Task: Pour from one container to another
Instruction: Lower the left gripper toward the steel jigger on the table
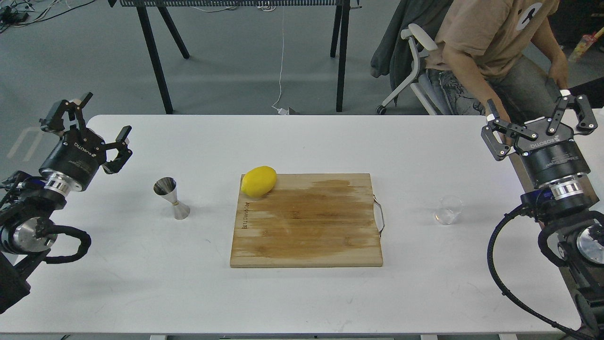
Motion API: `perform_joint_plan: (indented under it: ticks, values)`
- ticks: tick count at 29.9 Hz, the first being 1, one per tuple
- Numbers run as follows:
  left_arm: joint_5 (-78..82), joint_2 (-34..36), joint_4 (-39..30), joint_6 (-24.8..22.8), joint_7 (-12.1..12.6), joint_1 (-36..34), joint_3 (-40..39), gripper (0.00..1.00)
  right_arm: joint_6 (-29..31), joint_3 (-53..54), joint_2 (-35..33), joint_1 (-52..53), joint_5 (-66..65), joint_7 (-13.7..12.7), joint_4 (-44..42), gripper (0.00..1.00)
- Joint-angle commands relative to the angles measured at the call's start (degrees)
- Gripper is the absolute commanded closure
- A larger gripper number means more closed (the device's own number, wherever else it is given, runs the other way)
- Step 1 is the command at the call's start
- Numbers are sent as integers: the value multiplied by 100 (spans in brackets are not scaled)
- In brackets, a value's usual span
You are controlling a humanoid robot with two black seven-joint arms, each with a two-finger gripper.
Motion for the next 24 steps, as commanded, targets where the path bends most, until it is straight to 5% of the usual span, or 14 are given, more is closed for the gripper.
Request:
perform_joint_plan:
  ticks: [1,16,24]
  values:
    - [-108,-21,121,0,0,-37,3,0,0,4,6,0,0,0,-1,1]
    - [233,198,543,0,0,-90,21,0,0,30,15,-18,9,9,52,1]
    - [3789,568,114,0,0,-512,-6,2,0,56,15,-79,0,9,25,1]
